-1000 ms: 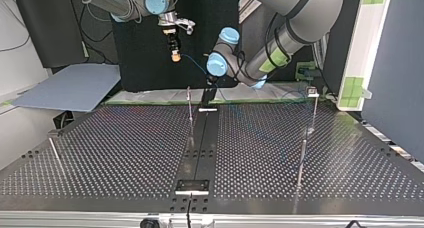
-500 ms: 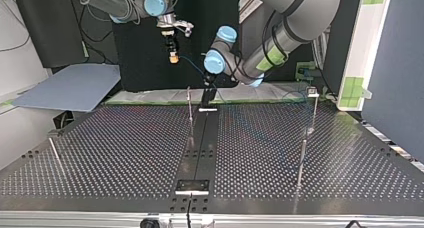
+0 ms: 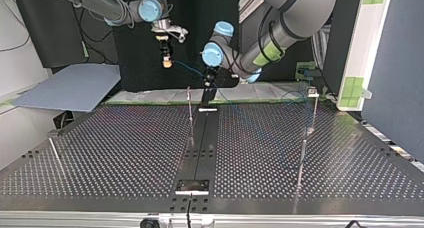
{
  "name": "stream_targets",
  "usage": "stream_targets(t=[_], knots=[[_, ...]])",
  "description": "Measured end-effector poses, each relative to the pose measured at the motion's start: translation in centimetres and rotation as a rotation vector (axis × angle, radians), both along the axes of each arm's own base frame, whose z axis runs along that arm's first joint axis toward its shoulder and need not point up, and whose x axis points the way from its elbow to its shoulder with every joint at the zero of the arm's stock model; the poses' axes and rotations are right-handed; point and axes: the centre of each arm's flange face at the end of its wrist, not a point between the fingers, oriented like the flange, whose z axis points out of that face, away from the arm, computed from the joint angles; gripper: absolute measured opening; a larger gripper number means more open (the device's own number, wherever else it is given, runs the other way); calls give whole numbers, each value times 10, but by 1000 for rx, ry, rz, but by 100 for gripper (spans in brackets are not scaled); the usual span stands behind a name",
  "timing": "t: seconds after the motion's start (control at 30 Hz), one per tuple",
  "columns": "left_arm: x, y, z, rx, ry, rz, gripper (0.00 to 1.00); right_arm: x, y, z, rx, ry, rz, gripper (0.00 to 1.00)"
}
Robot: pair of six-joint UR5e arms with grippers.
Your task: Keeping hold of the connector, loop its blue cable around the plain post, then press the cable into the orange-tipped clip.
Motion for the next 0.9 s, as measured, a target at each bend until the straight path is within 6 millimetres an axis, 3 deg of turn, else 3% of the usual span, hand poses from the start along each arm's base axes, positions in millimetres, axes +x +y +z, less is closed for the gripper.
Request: stream_targets(t=[0.43, 0.9], knots=[[-6, -20, 3, -76, -51, -19, 0, -2, -26, 5, -2, 15, -23, 0], [-5, -27, 1, -155, -81, 3, 0, -7, -50, 11, -19, 12, -40, 0]])
